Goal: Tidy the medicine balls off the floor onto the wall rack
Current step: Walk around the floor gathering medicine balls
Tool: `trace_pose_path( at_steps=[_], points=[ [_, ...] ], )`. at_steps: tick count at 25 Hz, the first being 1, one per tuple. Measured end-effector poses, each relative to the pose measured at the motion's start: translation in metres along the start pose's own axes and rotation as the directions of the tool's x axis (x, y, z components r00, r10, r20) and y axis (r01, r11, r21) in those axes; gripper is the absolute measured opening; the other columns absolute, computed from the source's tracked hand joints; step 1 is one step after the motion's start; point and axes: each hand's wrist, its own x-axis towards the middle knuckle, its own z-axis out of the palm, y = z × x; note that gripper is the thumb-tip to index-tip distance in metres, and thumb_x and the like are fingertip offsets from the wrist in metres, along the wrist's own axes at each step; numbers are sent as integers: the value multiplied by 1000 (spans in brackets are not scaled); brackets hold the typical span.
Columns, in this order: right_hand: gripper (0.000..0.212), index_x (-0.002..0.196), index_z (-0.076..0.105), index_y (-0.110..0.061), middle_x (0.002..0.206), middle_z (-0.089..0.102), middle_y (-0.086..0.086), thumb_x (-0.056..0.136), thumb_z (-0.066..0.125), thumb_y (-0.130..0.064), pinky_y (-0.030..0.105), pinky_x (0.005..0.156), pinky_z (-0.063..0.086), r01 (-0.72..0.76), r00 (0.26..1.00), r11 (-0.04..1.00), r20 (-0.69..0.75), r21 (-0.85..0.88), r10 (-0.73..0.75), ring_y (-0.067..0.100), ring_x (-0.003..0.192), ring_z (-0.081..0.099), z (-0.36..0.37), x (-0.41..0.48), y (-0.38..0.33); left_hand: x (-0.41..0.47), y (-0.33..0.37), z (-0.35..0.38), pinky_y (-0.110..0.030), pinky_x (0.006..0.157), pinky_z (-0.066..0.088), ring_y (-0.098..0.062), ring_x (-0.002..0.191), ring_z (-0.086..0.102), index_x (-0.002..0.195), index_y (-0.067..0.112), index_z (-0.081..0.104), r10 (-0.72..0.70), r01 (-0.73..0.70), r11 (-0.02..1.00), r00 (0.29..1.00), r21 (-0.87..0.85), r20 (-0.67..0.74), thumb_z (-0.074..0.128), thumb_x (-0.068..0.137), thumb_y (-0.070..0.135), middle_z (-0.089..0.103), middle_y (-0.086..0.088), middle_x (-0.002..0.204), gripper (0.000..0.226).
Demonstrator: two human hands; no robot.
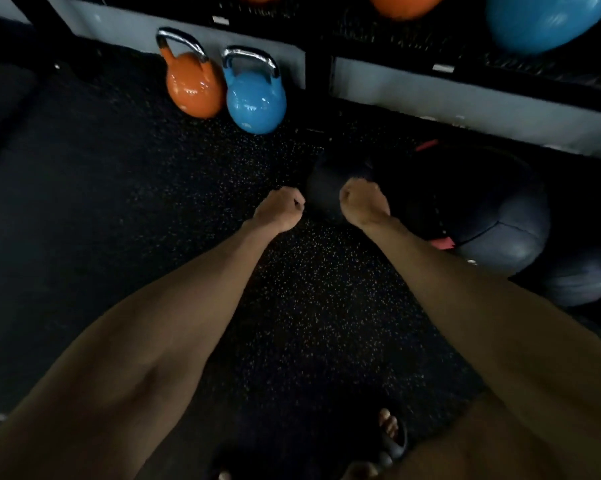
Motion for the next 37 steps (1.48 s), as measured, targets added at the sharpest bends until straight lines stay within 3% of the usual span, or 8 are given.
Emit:
trace_pose_path(
  at_steps=[5,10,13,16,18,27,33,37],
  points=[
    [33,103,67,-9,103,70,13,100,44,-33,41,86,56,162,964,986,222,-46,-148,31,96,67,-147,-92,-111,-121,66,-161,-41,97,53,-24,107,65,117,19,68,-62,63,998,997,-24,56,52,100,28,68,-6,120,25],
    [30,103,67,-13,103,70,10,99,46,-34,43,88,55,192,958,981,218,1,-188,29,95,66,-279,-188,-205,-242,125,-321,-35,91,54,-24,105,66,120,11,67,-34,35,995,999,-90,15,50,102,23,67,-6,111,27],
    [27,103,66,-16,97,71,8,99,48,-36,42,85,56,211,956,976,200,47,-216,28,91,68,-341,-259,-255,-321,138,-404,-29,81,50,-17,92,64,120,11,66,5,-5,999,1000,-54,7,49,103,23,67,-5,105,27],
    [30,112,66,-11,106,69,12,101,49,-33,39,88,54,261,942,965,215,22,-259,29,99,65,-379,-320,-300,-388,134,-461,-28,77,48,-10,78,60,120,13,65,8,-9,999,1000,-31,-23,49,103,26,68,-5,107,26],
    [32,114,65,-8,107,69,13,102,49,-32,39,90,53,299,931,954,216,10,-294,29,101,65,-394,-350,-326,-426,132,-484,-29,76,48,-12,82,61,121,13,64,7,-10,999,998,-37,-60,49,103,26,67,-7,113,27],
    [26,88,64,-14,93,64,8,100,49,-31,39,84,49,553,794,833,317,-22,-519,24,90,58,-384,-497,-384,-623,94,-472,-28,79,50,-11,86,60,121,14,65,-106,91,993,969,-77,-221,48,103,21,66,-6,123,26],
    [27,113,66,-8,106,69,10,103,49,-27,41,91,53,619,690,786,474,5,-547,25,100,64,-344,-619,-394,-774,64,-418,-38,94,52,-24,107,65,127,14,64,-330,302,941,921,-154,-208,47,103,17,66,-8,126,30],
    [27,118,63,-11,110,66,7,105,46,-28,37,86,52,705,582,709,568,3,-582,23,99,63,-295,-703,-417,-881,21,-382,-34,90,51,-27,111,66,120,16,68,-467,415,881,841,-228,-272,50,100,16,69,-9,119,27]
  ],
)
